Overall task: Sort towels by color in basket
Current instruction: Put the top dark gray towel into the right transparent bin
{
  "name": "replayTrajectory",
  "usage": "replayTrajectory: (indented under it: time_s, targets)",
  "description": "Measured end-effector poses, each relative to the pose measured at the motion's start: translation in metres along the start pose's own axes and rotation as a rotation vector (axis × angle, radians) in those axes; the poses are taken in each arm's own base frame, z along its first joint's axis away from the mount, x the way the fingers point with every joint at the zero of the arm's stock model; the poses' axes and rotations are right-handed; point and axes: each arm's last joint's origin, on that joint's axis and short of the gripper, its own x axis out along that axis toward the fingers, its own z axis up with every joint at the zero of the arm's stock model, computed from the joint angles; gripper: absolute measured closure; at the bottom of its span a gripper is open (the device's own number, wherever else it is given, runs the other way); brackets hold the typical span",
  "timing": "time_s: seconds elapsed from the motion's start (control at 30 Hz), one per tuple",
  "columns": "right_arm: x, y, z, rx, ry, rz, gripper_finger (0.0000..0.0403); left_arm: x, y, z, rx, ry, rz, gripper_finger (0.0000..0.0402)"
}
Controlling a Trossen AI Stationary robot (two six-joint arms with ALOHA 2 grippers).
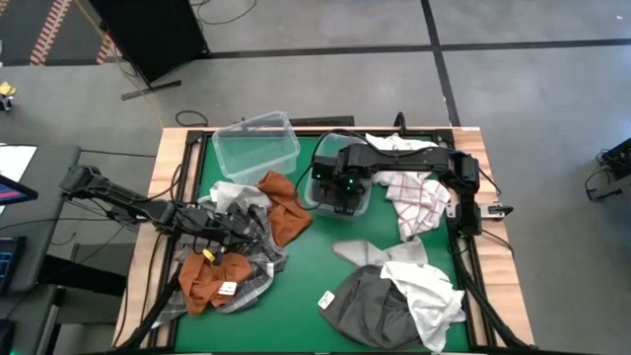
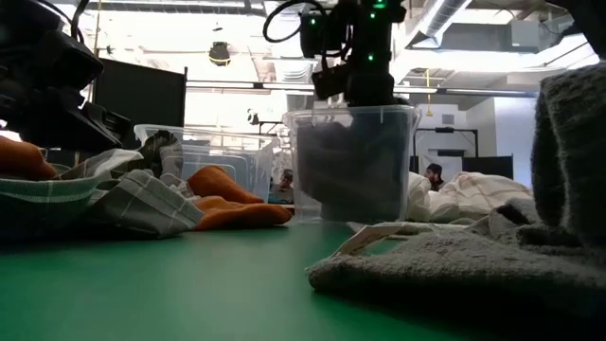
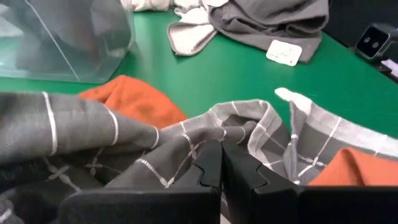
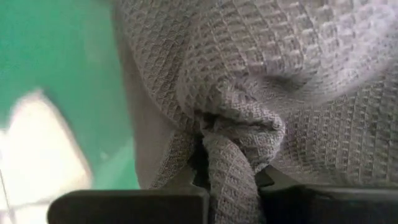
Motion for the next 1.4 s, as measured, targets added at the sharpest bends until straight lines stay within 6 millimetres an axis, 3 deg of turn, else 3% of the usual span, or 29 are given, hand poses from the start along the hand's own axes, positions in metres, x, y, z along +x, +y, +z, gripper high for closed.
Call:
replayTrajectory:
  time_s: [0.33, 0.7, 0.87, 1.07, 1.4]
  targets:
    - [0.037, 0.007, -0.023, 0.041, 0.139, 0.110, 0.0335, -0.001, 0.001, 0.017, 0.046, -0.114, 0.065, 0.0401]
    - [0.035, 0.005, -0.025, 0.036, 0.131, 0.086, 0.0188, -0.012, 0.002, 0.056, 0.004, 0.002, 0.135, 0.0353]
    - [0.031, 0.005, -0.026, 0.037, 0.117, 0.088, 0.0156, -0.015, 0.002, 0.060, 0.024, 0.070, 0.140, 0.0332]
    - [0.013, 0.004, -0.028, 0.027, 0.094, 0.115, 0.0153, -0.015, 0.002, 0.060, 0.026, 0.085, 0.134, 0.0324]
    - [-0.048, 0.008, -0.036, -0.003, -0.073, 0.148, 0.0152, -0.011, 0.003, 0.057, 0.048, 0.115, 0.179, 0.0320]
